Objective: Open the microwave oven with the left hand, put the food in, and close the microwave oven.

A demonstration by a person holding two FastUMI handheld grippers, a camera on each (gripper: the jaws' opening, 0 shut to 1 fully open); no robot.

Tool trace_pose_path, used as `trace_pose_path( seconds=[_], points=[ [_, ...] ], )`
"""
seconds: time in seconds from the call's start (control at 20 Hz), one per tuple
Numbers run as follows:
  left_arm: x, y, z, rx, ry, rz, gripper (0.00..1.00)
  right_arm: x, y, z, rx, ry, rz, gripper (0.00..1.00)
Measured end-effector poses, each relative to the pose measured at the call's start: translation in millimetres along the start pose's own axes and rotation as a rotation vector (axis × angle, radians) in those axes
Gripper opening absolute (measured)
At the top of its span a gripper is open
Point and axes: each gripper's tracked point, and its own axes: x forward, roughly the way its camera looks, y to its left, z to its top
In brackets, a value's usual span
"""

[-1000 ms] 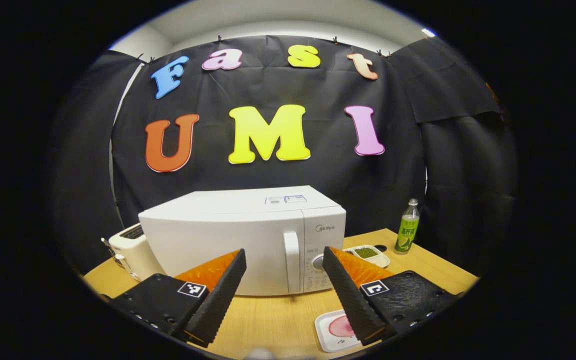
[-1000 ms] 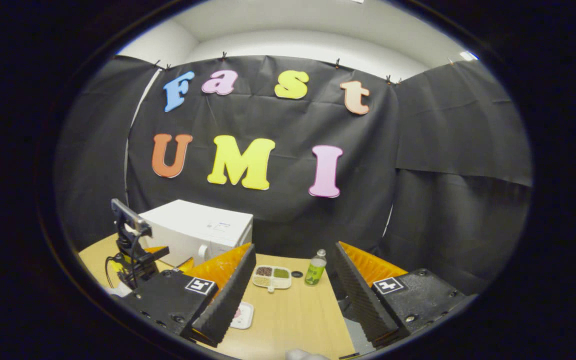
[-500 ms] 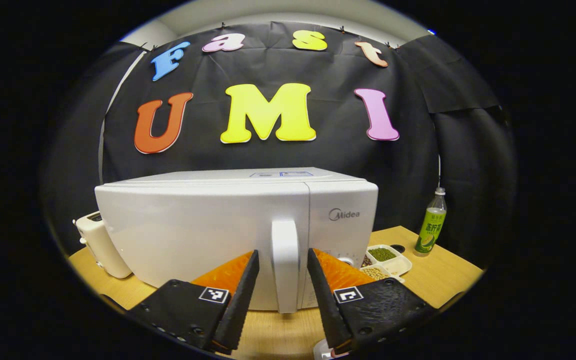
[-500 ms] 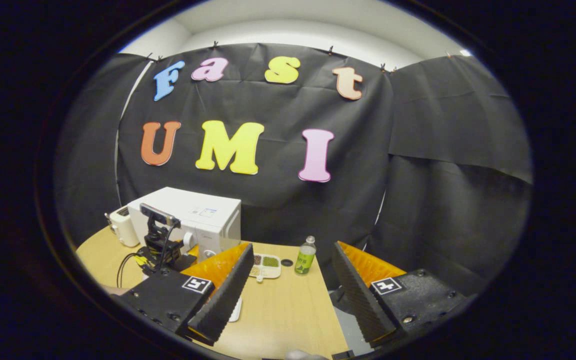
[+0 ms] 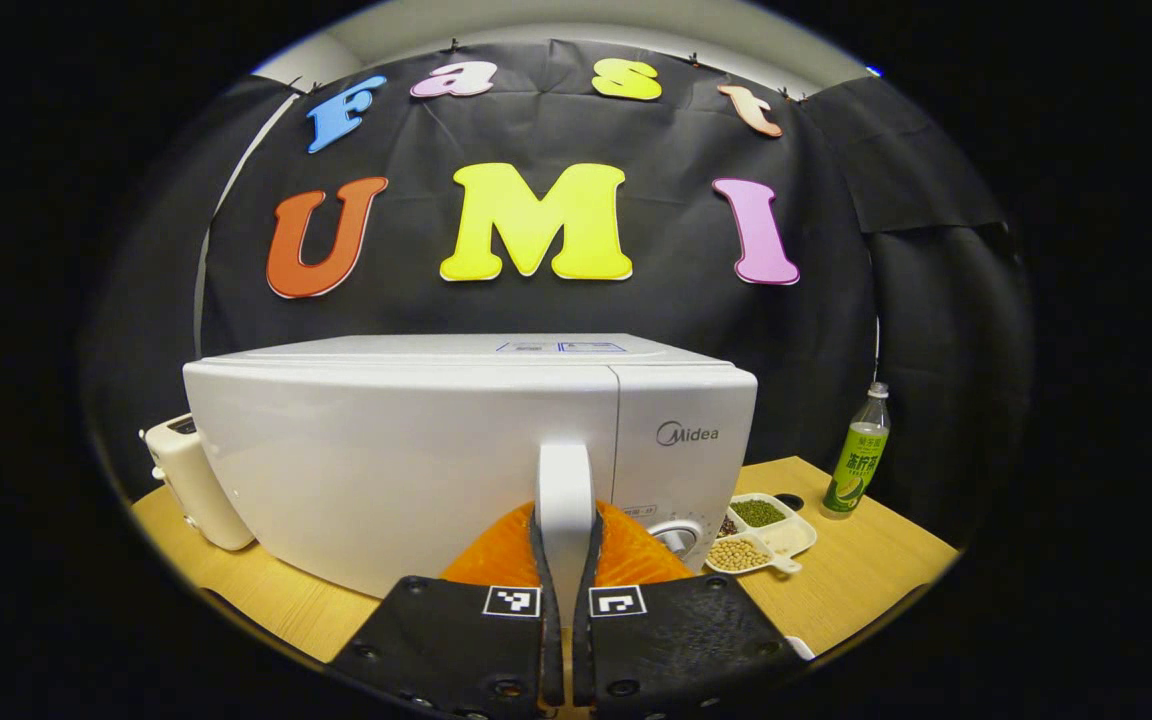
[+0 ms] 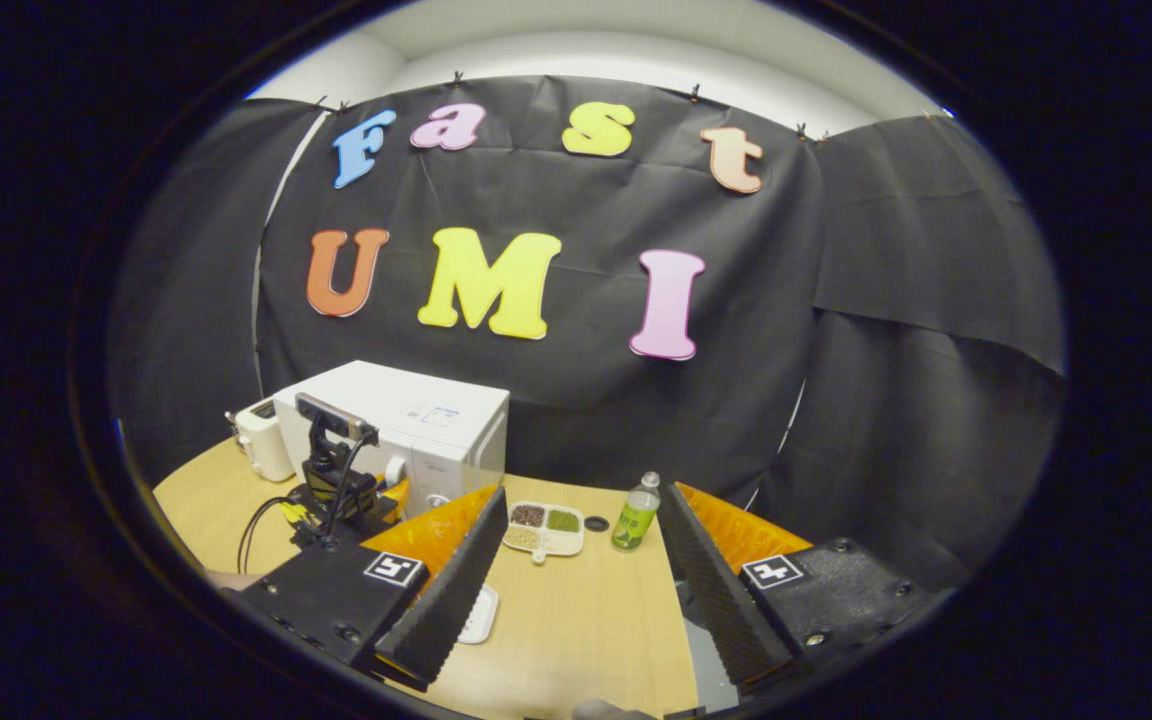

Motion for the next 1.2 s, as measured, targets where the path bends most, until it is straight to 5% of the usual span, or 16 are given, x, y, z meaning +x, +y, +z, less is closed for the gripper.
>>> trace_pose_path(
  seconds=[0.7, 0.75, 0.85, 0.9, 1.05, 1.1, 1.2],
  points=[
    [-127, 33, -21, 0.043, 0.036, -0.066, 0.05, 0, 33, 7, 0.013, -0.035, 0.099, 0.97],
    [-136, 41, -22, 0.051, 0.044, -0.052, 0.21, -4, 38, 6, 0.013, -0.037, 0.107, 0.96],
    [-154, 61, -19, 0.06, 0.052, -0.017, 0.27, -9, 46, 5, 0.01, -0.04, 0.121, 0.96],
    [-162, 70, -18, 0.06, 0.056, -0.005, 0.51, -11, 51, 3, 0.013, -0.04, 0.132, 1.0],
    [-185, 96, -14, 0.079, 0.064, 0.022, 0.8, -18, 64, 0, 0.015, -0.04, 0.152, 0.97],
    [-199, 100, -17, 0.075, 0.082, 0.02, 0.98, -20, 68, -1, 0.019, -0.04, 0.158, 0.96],
    [-211, 112, -17, 0.094, 0.086, 0.038, 0.97, -23, 76, -3, 0.027, -0.039, 0.169, 0.96]
  ],
)
